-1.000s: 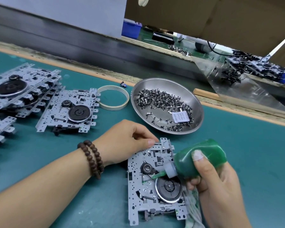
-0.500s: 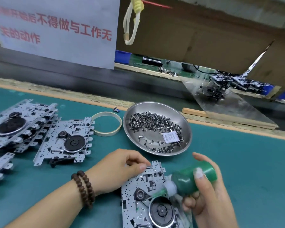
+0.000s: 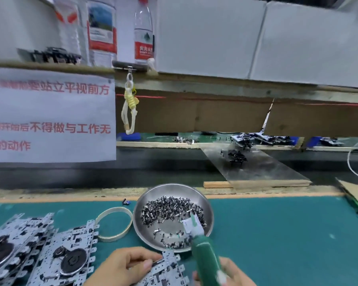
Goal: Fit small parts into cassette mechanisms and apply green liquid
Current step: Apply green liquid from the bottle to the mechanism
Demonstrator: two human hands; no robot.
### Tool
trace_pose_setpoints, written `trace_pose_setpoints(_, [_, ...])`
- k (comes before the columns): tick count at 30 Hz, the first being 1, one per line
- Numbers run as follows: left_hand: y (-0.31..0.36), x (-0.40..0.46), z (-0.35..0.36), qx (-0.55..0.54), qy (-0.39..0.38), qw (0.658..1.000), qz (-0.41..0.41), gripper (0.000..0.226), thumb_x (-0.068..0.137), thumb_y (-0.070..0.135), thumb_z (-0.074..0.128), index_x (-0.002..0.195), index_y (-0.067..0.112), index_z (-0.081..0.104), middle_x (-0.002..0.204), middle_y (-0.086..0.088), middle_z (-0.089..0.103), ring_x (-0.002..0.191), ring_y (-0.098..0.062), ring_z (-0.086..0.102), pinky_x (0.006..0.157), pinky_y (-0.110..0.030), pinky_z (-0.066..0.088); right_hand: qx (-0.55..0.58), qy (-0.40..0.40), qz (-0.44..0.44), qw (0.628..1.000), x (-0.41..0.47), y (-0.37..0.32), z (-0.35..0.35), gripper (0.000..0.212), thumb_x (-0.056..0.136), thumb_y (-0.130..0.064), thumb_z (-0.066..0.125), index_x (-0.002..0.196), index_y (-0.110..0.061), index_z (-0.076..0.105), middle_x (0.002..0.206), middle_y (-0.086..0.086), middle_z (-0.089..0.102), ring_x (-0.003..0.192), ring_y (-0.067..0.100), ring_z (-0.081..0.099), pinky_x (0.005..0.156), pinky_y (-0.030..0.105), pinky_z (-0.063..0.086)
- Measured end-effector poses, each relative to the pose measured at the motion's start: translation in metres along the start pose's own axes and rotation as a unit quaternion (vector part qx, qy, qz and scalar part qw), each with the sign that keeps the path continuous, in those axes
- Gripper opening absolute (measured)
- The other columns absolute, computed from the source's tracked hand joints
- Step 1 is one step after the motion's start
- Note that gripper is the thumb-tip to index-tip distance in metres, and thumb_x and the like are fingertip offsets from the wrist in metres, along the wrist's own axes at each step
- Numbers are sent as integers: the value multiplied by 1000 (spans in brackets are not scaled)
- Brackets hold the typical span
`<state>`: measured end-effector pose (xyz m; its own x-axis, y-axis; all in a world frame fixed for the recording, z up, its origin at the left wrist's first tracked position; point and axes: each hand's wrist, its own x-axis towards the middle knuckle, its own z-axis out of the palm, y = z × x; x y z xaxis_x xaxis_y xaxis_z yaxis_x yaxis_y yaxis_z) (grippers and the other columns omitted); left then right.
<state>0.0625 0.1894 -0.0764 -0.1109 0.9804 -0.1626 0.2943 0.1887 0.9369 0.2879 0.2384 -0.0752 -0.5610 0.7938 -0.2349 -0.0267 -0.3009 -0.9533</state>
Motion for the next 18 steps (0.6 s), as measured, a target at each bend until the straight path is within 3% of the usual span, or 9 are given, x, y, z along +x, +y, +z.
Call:
trace_pose_setpoints(1, [3,-1,-3,9,13,1000,5,35,88,16,61,74,46,73,92,21,71,91,5,65,84,-7,44,34,-4,-7,999,2,-7,-5,40,64,18,71,99,4,58,82,24,70,69,30,67,74,35,53])
trace_pose_setpoints(3, [13,-2,-8,23,36,999,22,38,88,20,61,74,54,69,91,27,70,89,9,64,77,-2,41,53,44,-13,998,6,-14,-22,45,72,23,61,103,-9,58,97,15,71,73,15,71,63,20,53])
trace_pose_setpoints(6, [33,-2,-15,44,61,996,51,36,88,22,59,75,54,69,86,34,66,82,17,60,66,6,36,-70,151,-68,984,1,-12,-51,41,72,-1,76,101,-27,62,99,-9,72,96,-3,64,86,18,46])
trace_pose_setpoints(8, [43,1,-15,52,67,994,66,30,89,20,57,81,45,72,83,37,65,81,20,58,62,6,35,-128,175,-81,973,4,-4,-65,27,79,2,69,97,-17,63,86,-5,73,93,11,65,83,21,48])
trace_pose_setpoints(10, [53,6,-10,9,53,997,60,25,89,13,56,86,32,73,85,25,70,86,11,63,65,1,39,-208,178,-52,960,3,3,-62,7,88,4,56,86,-2,58,75,1,62,88,22,55,63,10,42])
trace_pose_setpoints(11, [59,7,-6,-27,43,998,48,25,89,9,56,86,25,75,87,16,73,88,3,66,69,-4,43,-222,167,-54,959,4,7,-66,6,90,-4,57,88,-9,56,81,-3,58,94,15,50,64,5,36])
trace_pose_setpoints(14, [74,9,5,-87,23,996,28,25,89,7,55,83,17,77,93,-3,74,89,-15,69,77,-23,49,-229,213,-117,943,-10,7,-71,32,86,-25,61,105,-43,42,110,-23,55,113,-5,47,92,10,32])
trace_pose_setpoints(16, [87,11,7,-86,14,995,47,27,89,7,54,82,19,77,92,-6,74,86,-17,70,69,-22,52,-259,236,-125,928,-18,-4,-69,31,93,-17,52,113,-38,43,115,-22,55,117,-2,46,95,13,28])
trace_pose_setpoints(18, [104,15,7,-81,15,994,71,29,89,8,53,83,23,77,91,-9,74,83,-20,70,65,-24,53,-257,280,-156,912,-19,-24,-67,37,87,-4,57,109,-33,50,106,-27,61,103,3,56,85,13,32])
